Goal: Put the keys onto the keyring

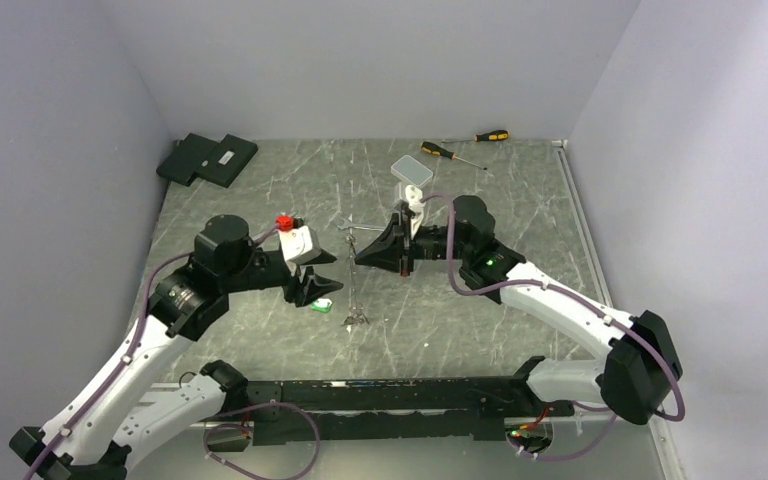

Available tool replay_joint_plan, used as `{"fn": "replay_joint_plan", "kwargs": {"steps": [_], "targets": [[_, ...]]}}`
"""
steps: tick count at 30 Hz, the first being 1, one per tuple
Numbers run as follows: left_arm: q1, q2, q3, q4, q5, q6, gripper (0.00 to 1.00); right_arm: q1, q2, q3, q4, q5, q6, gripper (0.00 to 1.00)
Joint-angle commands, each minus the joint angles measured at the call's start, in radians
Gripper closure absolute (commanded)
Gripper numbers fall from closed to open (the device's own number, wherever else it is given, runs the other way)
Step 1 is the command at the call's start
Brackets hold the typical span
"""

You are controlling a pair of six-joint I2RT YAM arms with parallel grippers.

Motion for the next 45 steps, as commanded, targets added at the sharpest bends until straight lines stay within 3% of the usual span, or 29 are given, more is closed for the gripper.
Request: {"fn": "replay_joint_plan", "kwargs": {"steps": [1,9,17,28,40,45], "targets": [[0.006,-0.049,-0.023,0.201,0.008,-0.123,0.43,-0.016,-0.05,0.001,0.236,-0.051,0.084,1.0],[0.005,-0.14,-0.133,0.462,0.014,-0.197,0.55,-0.032,-0.097,-0.004,0.469,-0.142,0.243,1.0],[0.006,-0.109,-0.195,0.695,0.107,-0.292,0.65,-0.032,-0.08,-0.027,0.682,-0.184,0.394,1.0],[0.005,-0.067,-0.222,0.877,0.188,-0.394,0.78,-0.031,-0.046,-0.048,0.768,-0.178,0.444,1.0],[0.005,-0.05,-0.235,0.892,0.197,-0.395,0.77,-0.031,-0.033,-0.048,0.816,-0.133,0.473,1.0],[0.005,-0.05,-0.236,0.905,0.197,-0.403,0.7,-0.031,-0.031,-0.049,0.808,-0.113,0.465,1.0]]}}
